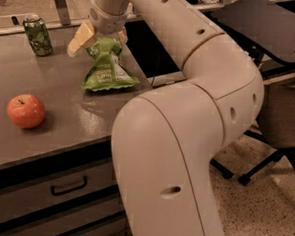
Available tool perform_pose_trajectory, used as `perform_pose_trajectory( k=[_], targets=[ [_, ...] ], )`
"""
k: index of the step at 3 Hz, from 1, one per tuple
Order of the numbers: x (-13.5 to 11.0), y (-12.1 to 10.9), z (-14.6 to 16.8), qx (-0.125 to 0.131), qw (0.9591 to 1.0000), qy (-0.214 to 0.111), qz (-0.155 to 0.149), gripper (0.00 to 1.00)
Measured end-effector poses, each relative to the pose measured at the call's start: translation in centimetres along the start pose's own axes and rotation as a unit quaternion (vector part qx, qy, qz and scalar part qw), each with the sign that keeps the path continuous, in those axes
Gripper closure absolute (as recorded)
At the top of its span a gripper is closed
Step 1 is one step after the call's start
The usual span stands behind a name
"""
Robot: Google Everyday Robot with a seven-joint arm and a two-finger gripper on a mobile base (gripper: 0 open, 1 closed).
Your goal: Pick green rice chip bag
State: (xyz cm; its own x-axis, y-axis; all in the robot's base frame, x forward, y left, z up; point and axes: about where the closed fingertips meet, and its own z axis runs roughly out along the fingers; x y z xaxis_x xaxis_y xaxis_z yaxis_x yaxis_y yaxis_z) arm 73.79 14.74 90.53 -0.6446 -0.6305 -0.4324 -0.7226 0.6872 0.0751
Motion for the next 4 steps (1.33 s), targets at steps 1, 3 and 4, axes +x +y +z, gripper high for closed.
perform_pose_trajectory(
  k=[1,3,4],
  targets=[
    [0.9,1.0,3.6,0.006,0.9975,0.034,0.062,0.16],
    [3.0,-0.1,5.3,0.044,0.9928,0.059,0.094,0.62],
    [2.2,-0.4,2.1,0.033,0.9971,0.017,0.067,0.86]
  ],
)
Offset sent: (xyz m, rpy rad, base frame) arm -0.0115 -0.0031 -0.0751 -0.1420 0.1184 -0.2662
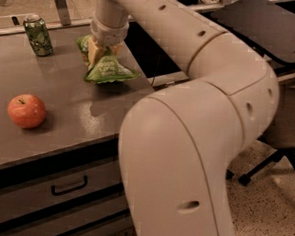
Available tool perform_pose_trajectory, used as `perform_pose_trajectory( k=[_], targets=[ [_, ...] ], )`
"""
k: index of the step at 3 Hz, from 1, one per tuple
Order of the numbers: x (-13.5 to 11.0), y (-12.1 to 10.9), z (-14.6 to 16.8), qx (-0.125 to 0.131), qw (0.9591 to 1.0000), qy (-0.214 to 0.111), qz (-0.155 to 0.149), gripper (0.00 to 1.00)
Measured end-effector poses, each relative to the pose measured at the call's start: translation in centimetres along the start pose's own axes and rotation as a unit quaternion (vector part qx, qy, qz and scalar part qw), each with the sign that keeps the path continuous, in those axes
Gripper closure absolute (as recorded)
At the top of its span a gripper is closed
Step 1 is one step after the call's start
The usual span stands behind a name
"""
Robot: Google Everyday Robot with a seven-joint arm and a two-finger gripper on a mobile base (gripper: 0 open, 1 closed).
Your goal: Pick green rice chip bag
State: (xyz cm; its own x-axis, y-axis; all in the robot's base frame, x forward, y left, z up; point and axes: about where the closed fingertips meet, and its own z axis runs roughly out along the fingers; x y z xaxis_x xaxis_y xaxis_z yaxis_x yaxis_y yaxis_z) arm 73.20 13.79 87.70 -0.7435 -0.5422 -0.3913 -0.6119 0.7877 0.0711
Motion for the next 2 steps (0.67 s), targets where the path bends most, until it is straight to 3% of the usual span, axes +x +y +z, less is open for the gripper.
perform_pose_trajectory(
  k=[1,2],
  targets=[
    [-1.6,-0.2,-5.8,-0.044,0.9938,-0.088,-0.052,1.00],
    [-2.7,-0.5,-10.9,-0.116,0.9713,-0.183,-0.099,1.00]
  ],
)
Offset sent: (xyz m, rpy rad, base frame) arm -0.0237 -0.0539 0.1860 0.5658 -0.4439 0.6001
